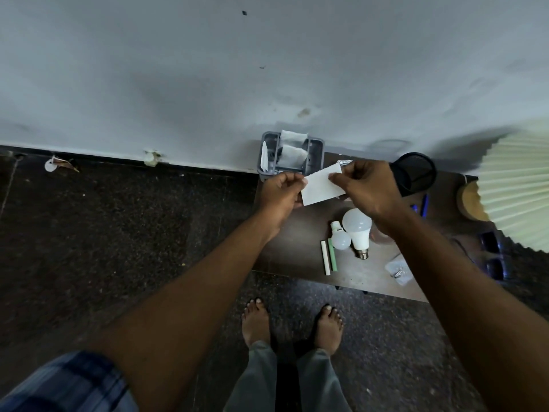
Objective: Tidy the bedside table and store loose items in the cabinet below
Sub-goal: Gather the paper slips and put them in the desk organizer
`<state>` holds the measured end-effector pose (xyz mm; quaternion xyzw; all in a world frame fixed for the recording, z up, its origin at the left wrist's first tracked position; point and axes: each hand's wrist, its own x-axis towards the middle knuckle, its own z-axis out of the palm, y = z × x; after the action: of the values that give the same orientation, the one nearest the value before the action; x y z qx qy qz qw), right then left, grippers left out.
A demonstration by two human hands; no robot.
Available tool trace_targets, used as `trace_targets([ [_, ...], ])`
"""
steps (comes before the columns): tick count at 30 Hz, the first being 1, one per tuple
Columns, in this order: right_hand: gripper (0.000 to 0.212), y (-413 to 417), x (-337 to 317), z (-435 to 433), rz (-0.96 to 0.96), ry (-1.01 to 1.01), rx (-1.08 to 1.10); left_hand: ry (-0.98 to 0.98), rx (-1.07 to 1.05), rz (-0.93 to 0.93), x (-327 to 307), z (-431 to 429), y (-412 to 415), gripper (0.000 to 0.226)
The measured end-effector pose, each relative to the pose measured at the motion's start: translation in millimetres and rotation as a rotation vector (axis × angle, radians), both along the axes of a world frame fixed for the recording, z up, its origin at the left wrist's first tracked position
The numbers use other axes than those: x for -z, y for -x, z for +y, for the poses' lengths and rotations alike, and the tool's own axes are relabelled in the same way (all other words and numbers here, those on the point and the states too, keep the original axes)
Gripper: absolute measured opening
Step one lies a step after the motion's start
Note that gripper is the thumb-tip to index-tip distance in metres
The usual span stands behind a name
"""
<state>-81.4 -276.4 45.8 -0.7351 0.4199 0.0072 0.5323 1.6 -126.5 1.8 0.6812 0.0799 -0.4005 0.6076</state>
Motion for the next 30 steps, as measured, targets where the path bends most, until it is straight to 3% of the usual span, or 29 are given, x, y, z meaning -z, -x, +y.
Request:
trace_targets([
  [11, 0.017, -34, -11, -13, 0.037, 0.204, 0.077, -0.030, -0.054, 0.082, 0, -4, -1, 0.018],
  [27, 0.026, -68, 11, 2, 0.141, 0.289, 0.087, -0.120, -0.061, 0.151, 17, 35, 11, 0.020],
  [30, 0.019, -69, 13, 5, 0.161, 0.250, 0.089, -0.151, -0.040, 0.150, 23, 42, 14, 0.018],
])
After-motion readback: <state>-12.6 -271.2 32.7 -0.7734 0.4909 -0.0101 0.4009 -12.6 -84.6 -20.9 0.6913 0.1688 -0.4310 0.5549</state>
